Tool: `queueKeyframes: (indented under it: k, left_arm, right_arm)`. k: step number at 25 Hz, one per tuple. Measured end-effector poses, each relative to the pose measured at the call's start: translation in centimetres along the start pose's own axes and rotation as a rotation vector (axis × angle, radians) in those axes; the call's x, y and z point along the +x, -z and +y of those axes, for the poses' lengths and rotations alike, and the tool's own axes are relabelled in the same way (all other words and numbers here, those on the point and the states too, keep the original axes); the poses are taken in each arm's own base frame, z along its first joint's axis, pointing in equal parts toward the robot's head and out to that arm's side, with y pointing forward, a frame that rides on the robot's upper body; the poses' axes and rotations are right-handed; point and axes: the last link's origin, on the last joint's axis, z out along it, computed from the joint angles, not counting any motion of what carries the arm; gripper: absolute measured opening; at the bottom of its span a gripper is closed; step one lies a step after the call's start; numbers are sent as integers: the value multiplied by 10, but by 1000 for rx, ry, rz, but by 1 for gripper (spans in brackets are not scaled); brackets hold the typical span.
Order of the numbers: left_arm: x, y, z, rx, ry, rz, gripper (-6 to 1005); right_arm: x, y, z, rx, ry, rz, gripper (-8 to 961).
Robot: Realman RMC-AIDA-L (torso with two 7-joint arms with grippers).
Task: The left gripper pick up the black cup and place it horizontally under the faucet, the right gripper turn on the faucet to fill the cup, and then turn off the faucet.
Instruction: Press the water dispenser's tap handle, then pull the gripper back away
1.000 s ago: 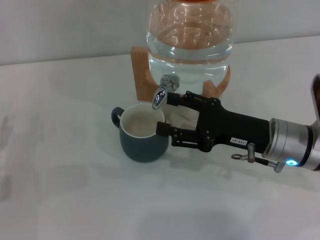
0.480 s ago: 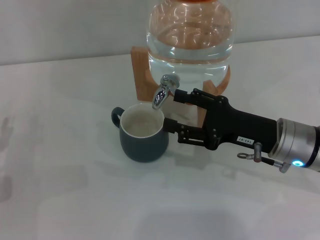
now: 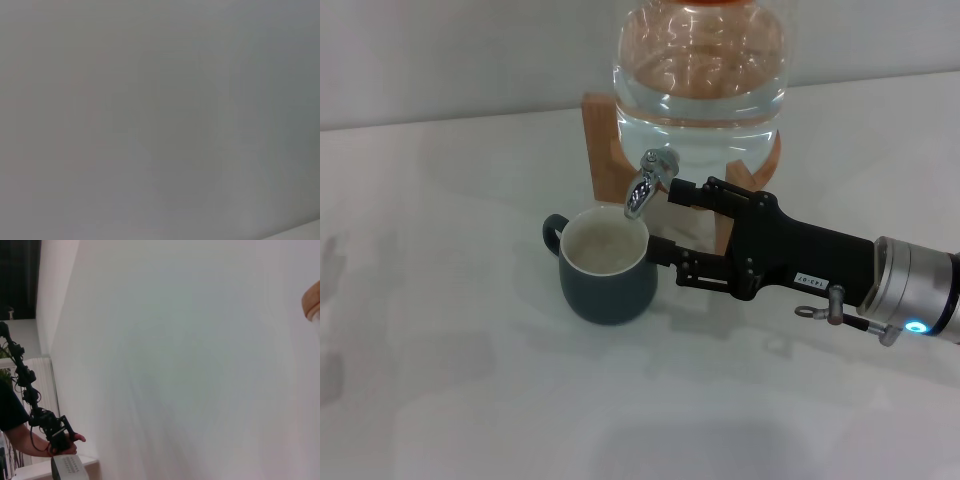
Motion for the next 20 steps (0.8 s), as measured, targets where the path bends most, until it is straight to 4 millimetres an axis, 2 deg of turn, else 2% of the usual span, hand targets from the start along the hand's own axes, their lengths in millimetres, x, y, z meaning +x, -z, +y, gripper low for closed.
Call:
queueKeyframes:
  k: [20]
  left_arm:
    - [1,-1,0,-1,4,1,885]
  right_arm:
    - [-2,0,-3,14,17,4,838]
